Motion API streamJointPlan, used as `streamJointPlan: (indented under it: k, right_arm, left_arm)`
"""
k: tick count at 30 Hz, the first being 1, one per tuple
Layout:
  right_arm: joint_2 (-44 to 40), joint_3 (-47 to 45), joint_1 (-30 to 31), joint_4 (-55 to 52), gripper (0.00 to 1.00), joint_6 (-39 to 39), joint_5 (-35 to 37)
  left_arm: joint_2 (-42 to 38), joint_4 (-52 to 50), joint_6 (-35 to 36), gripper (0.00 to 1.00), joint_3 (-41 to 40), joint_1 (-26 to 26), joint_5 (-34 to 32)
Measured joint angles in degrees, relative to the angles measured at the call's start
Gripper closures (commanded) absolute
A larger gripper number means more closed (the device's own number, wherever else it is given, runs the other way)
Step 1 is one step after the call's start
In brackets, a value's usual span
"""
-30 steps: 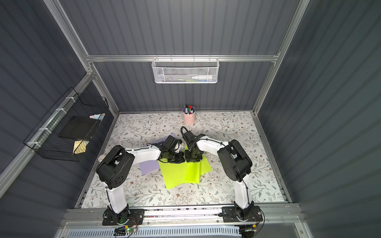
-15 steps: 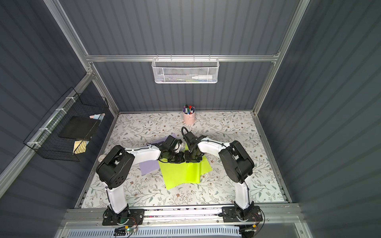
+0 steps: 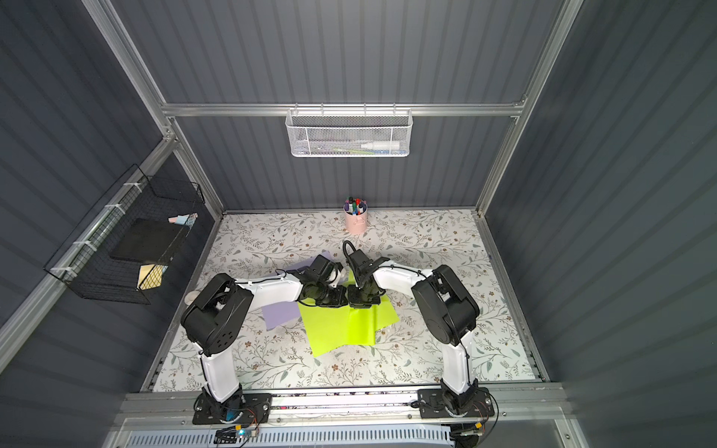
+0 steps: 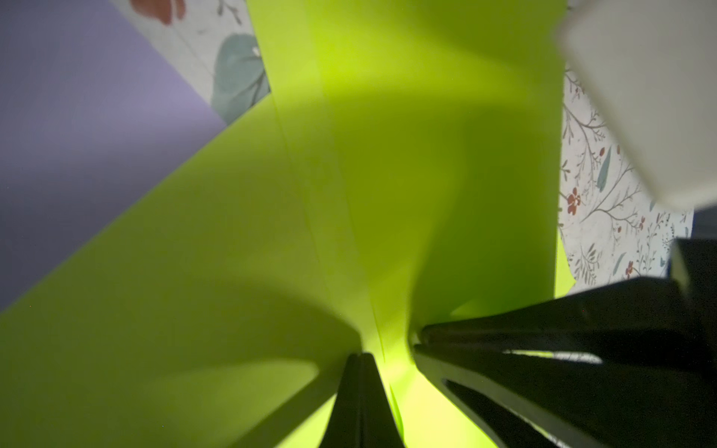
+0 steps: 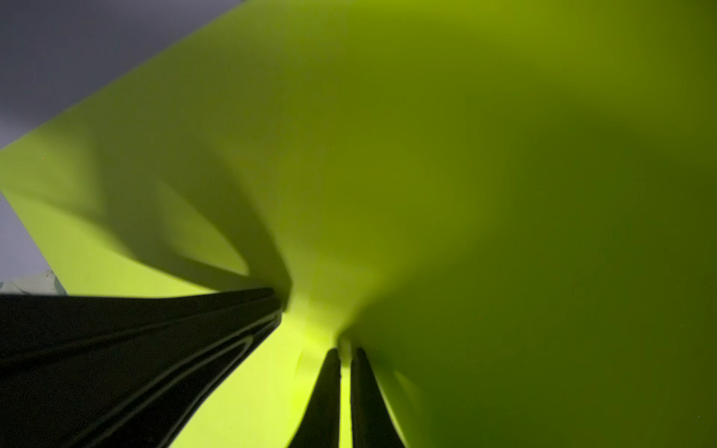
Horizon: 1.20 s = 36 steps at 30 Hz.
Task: Fold the rectangular paper in half along the long edge
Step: Fold the paper.
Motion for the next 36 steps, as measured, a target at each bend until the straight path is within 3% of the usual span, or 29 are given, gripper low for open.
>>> streamJointPlan:
  k: [24, 36]
  right_arm:
    - [-0.13, -2.6, -0.98, 4.98, 0.91, 0.0, -5.88]
    - [-1.53, -8.17, -4.0, 12.72, 0.93, 1.51, -13.14]
  left_arm:
    - [-0.13, 0.0, 0.0, 0.93, -0.02, 0.0, 0.02]
    - [-5.33, 0.33, -0.04, 0.81, -5.4, -0.13, -0.48]
